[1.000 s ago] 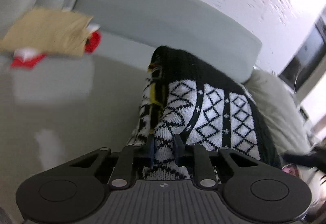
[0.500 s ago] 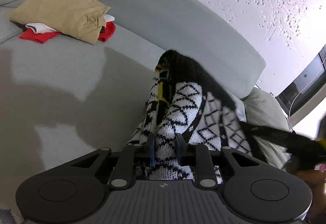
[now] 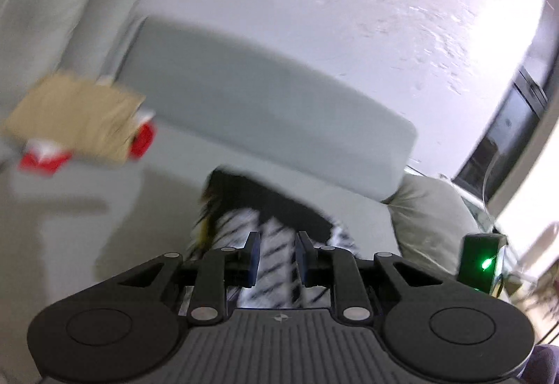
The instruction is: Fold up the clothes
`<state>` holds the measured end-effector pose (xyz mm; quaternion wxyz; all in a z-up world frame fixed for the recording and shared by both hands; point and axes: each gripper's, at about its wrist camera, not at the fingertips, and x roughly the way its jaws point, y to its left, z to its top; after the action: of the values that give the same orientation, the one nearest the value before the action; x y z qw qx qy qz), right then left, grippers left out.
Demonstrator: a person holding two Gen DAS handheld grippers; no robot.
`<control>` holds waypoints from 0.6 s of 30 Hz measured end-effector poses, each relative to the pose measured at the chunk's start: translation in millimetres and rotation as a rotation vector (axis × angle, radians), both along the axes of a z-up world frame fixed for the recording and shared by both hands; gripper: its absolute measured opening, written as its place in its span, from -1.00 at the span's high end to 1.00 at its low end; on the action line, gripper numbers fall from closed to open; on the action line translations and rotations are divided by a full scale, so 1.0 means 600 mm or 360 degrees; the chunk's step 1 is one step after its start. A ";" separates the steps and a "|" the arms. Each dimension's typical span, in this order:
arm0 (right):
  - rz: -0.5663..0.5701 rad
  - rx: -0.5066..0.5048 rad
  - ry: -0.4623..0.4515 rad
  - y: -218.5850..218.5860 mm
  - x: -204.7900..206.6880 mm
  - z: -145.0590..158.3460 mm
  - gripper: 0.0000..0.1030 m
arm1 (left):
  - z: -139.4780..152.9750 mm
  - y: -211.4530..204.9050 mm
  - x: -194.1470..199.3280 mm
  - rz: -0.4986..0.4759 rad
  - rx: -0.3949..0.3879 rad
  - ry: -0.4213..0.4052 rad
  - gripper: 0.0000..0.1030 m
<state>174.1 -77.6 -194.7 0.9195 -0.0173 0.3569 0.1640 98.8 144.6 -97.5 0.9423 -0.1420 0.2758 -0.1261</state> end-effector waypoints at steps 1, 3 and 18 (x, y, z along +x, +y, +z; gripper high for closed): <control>0.0007 0.0005 0.0000 -0.002 0.000 0.000 0.45 | 0.009 -0.019 0.012 -0.0028 0.0067 -0.0021 0.62; 0.0023 0.0033 0.0008 -0.007 0.003 -0.001 0.44 | 0.010 -0.058 0.051 -0.0080 0.0214 -0.0010 0.62; 0.0137 0.0295 0.0019 -0.043 0.023 0.014 0.50 | -0.153 -0.003 0.152 0.0072 0.0216 0.0269 0.61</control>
<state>188.0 -103.5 -186.3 0.9071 0.0534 0.3447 0.2357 190.0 142.9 -189.3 0.9257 -0.0940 0.3589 -0.0733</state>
